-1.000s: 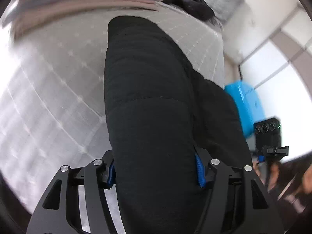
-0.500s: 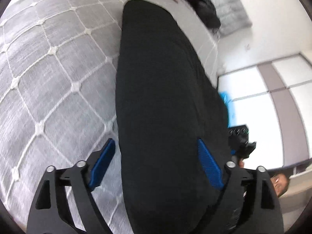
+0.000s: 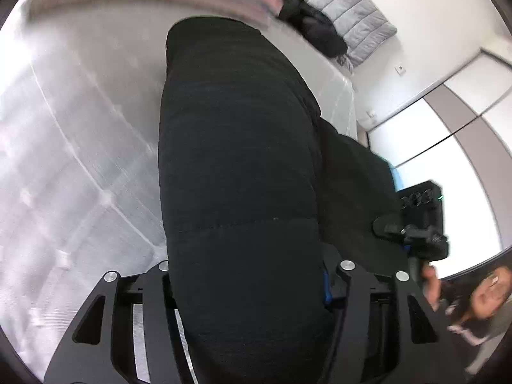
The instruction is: Fold large clothes
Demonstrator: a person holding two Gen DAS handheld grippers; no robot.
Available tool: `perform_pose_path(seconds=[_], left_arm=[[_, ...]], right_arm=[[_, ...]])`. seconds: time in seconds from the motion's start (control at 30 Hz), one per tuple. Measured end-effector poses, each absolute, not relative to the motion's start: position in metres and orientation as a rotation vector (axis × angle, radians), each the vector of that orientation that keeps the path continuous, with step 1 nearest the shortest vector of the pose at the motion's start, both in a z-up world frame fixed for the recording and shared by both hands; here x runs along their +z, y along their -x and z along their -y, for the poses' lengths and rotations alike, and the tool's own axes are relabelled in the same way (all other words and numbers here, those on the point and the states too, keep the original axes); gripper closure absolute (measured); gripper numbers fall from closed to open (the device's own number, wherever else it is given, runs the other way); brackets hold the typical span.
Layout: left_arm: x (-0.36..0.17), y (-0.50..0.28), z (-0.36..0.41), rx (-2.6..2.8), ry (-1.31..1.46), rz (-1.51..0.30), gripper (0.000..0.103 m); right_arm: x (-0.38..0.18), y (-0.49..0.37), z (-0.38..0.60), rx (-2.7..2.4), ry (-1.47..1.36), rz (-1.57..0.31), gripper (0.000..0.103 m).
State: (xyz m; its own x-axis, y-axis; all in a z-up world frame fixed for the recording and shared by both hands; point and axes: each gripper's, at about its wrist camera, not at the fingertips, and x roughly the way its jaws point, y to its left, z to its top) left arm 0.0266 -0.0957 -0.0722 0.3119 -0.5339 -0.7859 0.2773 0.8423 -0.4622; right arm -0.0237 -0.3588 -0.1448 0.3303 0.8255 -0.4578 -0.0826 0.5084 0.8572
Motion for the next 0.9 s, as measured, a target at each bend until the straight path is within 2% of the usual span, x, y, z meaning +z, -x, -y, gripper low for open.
perform_pose_path(seconds=[0.1, 0.23, 0.3, 0.37, 0.4, 0.43, 0.5, 0.57, 0.63, 0.77, 0.9], left_arm=[[-0.032, -0.029, 0.058, -0.49, 0.259, -1.071, 0.05], [-0.006, -0.045, 0.002, -0.417, 0.271, -1.065, 0.045], [-0.021, -0.066, -0.022, -0.373, 0.282, -1.112, 0.038], [-0.072, -0.088, -0.048, -0.321, 0.325, -1.216, 0.033], [-0.095, -0.088, -0.062, -0.295, 0.356, -1.272, 0.021], [-0.118, -0.086, -0.078, -0.271, 0.393, -1.303, 0.019], [-0.116, -0.09, -0.089, -0.333, 0.503, -1.305, 0.019], [-0.095, -0.079, -0.107, -0.341, 0.516, -1.204, 0.018], [-0.092, -0.077, -0.125, -0.361, 0.626, -1.174, 0.016], [-0.106, -0.084, -0.144, -0.365, 0.74, -1.201, 0.016], [-0.142, -0.087, -0.14, -0.399, 0.776, -1.288, 0.014]], right_arm=[[-0.113, 0.006, 0.32, 0.781, -0.782, -1.001, 0.043], [-0.11, -0.025, 0.269, 0.874, -0.789, -1.011, 0.043], [-0.13, -0.045, 0.243, 0.88, -0.793, -1.067, 0.042], [-0.175, -0.067, 0.219, 0.82, -0.787, -1.191, 0.036], [-0.204, -0.075, 0.209, 0.749, -0.77, -1.279, 0.03], [-0.216, -0.078, 0.208, 0.74, -0.781, -1.313, 0.027], [-0.207, -0.083, 0.207, 0.738, -0.777, -1.303, 0.024], [-0.203, -0.08, 0.216, 0.731, -0.755, -1.26, 0.013], [-0.209, -0.077, 0.232, 0.736, -0.836, -1.244, 0.01], [-0.234, -0.083, 0.256, 0.782, -1.008, -1.226, 0.007], [-0.245, -0.089, 0.236, 0.801, -0.989, -1.251, 0.007]])
